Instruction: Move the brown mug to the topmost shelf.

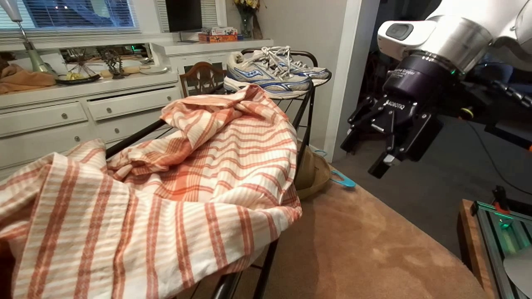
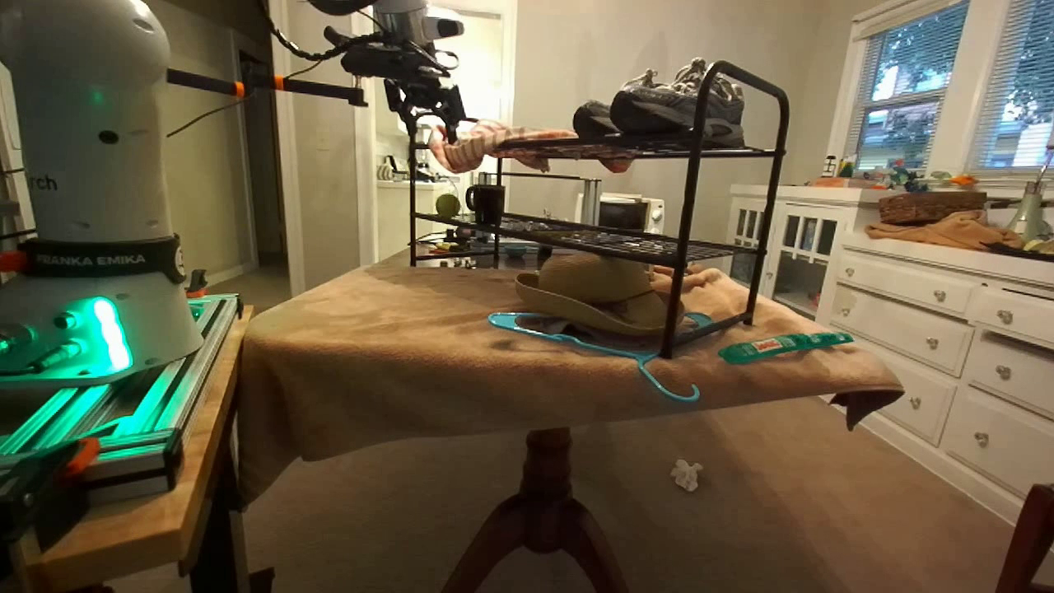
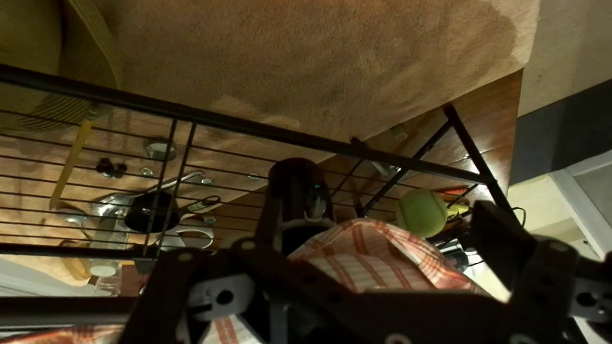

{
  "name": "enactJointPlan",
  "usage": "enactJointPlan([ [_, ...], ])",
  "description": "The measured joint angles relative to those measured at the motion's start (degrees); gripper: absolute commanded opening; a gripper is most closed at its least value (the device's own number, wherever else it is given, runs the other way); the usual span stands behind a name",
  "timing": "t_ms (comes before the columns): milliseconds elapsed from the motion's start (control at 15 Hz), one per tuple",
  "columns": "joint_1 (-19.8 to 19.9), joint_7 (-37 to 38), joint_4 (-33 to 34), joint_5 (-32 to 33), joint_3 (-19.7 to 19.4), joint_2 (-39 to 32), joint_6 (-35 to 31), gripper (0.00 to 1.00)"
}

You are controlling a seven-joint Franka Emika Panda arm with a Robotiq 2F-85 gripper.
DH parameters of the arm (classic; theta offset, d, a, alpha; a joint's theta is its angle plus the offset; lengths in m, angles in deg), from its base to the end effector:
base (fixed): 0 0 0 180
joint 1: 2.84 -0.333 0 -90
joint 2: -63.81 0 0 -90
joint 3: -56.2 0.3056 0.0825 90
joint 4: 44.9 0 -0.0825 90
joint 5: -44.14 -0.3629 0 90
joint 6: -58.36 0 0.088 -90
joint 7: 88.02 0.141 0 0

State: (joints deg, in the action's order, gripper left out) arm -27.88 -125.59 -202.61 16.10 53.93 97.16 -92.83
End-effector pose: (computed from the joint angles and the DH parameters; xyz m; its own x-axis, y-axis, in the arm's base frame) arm 0.3597 0.1473 0.4097 0.6783 0.5076 0.5312 0.6472 -0.7550 -0.1049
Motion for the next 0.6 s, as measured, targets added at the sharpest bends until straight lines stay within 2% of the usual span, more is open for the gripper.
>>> enactJointPlan([
  [333,0.0,0.0,0.0,-1.6,4.3,-7.4,-5.5,1.00],
  [600,0.0,0.0,0.2,-1.7,4.8,-8.9,-6.2,1.00],
])
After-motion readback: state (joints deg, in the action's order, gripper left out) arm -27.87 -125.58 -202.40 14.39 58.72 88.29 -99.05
